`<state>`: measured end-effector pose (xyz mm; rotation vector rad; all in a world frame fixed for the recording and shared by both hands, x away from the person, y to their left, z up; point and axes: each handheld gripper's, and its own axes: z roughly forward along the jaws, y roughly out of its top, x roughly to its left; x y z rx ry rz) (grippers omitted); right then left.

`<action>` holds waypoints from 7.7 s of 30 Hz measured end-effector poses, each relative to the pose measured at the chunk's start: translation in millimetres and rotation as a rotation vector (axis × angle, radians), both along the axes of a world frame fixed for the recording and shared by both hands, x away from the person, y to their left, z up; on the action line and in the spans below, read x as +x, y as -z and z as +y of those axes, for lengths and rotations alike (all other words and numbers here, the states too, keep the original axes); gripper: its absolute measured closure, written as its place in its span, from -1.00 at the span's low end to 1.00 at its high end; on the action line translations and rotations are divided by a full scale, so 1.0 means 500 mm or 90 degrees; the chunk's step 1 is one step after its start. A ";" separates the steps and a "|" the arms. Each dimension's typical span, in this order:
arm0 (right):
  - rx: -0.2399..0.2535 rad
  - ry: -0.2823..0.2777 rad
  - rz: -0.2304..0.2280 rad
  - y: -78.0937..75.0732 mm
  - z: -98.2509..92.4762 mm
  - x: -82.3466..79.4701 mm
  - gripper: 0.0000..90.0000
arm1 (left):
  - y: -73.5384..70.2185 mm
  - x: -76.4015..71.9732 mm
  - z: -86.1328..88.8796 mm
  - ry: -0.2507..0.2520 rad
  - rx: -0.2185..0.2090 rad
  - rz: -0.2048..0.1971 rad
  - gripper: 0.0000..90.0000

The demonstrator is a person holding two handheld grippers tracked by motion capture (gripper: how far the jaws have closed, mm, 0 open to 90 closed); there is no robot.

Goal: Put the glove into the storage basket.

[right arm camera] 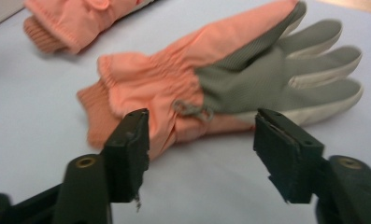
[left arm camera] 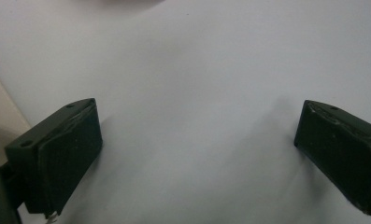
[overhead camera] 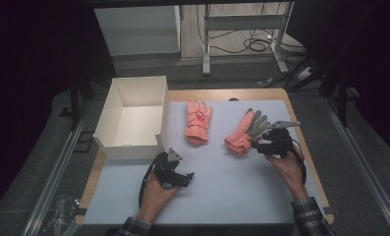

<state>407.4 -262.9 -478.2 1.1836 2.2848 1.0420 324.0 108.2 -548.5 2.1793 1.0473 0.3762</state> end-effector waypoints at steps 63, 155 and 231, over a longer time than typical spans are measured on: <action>0.013 0.048 0.034 0.007 0.017 0.112 0.88 | 0.000 0.000 0.000 -0.001 -0.002 0.002 -0.98; 0.030 -0.200 0.019 -0.028 0.111 -0.023 0.20 | 0.000 -0.001 0.000 -0.002 -0.002 0.002 -0.98; -0.046 -0.137 0.051 0.041 0.392 0.281 -0.02 | 0.001 0.000 0.000 -0.002 -0.004 0.002 -0.98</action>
